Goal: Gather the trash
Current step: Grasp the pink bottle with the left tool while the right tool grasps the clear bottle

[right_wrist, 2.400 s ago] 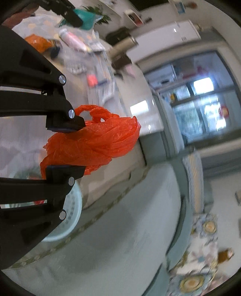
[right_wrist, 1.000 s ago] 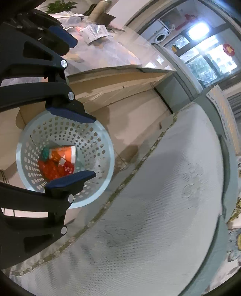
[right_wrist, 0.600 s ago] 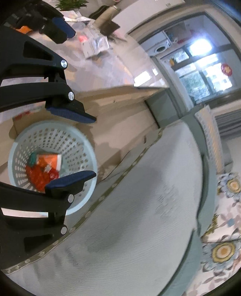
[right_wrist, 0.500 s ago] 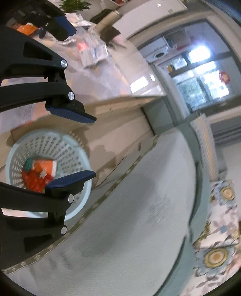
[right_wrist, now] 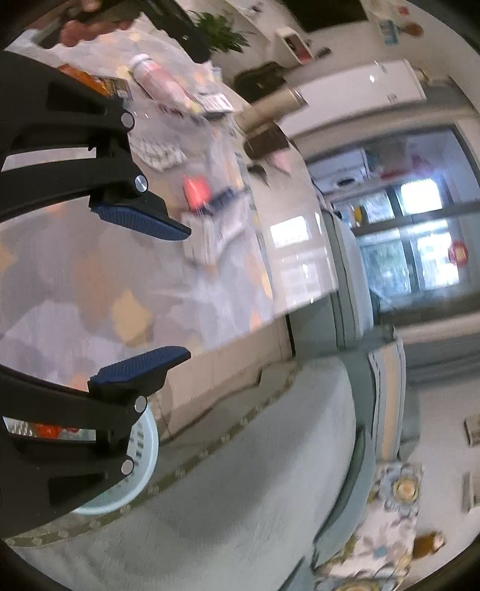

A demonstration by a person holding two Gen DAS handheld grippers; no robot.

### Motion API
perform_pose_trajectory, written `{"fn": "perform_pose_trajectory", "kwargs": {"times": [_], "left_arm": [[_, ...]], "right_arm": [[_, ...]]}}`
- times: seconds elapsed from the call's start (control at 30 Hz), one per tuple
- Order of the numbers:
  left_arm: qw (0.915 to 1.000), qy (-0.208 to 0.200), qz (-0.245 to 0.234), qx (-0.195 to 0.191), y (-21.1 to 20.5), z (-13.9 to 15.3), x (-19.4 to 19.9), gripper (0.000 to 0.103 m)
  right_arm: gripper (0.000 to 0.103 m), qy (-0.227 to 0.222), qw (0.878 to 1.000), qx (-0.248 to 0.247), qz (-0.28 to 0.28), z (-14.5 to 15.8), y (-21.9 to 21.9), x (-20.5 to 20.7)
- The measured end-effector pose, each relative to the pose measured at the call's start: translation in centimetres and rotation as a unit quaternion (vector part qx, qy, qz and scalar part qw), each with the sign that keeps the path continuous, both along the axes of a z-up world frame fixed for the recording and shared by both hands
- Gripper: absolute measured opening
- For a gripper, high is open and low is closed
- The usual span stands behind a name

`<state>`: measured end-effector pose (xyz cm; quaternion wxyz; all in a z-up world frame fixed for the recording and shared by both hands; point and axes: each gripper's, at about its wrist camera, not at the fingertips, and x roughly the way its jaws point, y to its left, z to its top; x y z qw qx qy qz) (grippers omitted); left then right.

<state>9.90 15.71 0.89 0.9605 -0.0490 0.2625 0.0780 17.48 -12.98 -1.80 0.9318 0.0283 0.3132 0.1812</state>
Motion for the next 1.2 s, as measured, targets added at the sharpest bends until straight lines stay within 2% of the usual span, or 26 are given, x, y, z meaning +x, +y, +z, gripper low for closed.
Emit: {"fn": "perform_pose_trajectory", "kwargs": {"times": [0.17,0.2,0.43,0.57,0.63,0.7,0.77,0.9,1.03,1.13,1.2], "left_arm": [[0.9993,0.022,0.027,0.016,4.5,-1.7,-1.1,0.084],[0.9990,0.029,0.030,0.018,5.4,-2.0,-1.1,0.084],[0.9969,0.061,0.038,-0.031,9.2,-4.8,0.0,0.084],[0.9940,0.096,0.025,-0.047,9.1,-6.5,0.5,0.078],[0.9921,0.108,0.015,-0.061,8.8,-6.8,0.4,0.065],[0.9912,0.117,0.007,-0.062,8.0,-6.7,0.0,0.062],[0.9904,0.125,-0.004,-0.058,7.1,-6.4,-0.4,0.061],[0.9862,0.140,-0.047,-0.076,5.5,-5.8,-1.0,0.062],[0.9834,0.165,-0.049,-0.056,5.0,-6.5,0.9,0.061],[0.9810,0.185,-0.047,-0.036,4.9,-7.6,2.9,0.052],[0.9814,0.184,-0.045,-0.033,4.9,-7.9,3.5,0.052]], "right_arm": [[0.056,0.002,0.999,-0.012,0.051,-0.7,5.9,-1.4],[0.056,0.002,0.999,-0.012,0.051,-0.7,5.9,-1.4],[0.056,0.020,0.993,-0.007,0.119,-2.5,14.6,-3.4],[0.056,0.029,0.990,-0.005,0.140,-3.3,17.0,-4.2],[0.056,0.032,0.989,-0.018,0.142,-3.6,17.7,-4.2],[0.056,0.039,0.988,-0.029,0.145,-4.1,18.2,-4.2],[0.056,0.047,0.988,-0.031,0.145,-4.6,18.6,-3.9],[0.056,0.065,0.988,-0.036,0.135,-5.3,18.8,-3.1],[0.056,0.074,0.987,-0.030,0.137,-5.4,19.1,-2.2],[0.056,0.076,0.987,-0.033,0.139,-5.6,19.7,-1.7],[0.056,0.079,0.986,-0.031,0.141,-5.8,20.0,-1.4]]}}
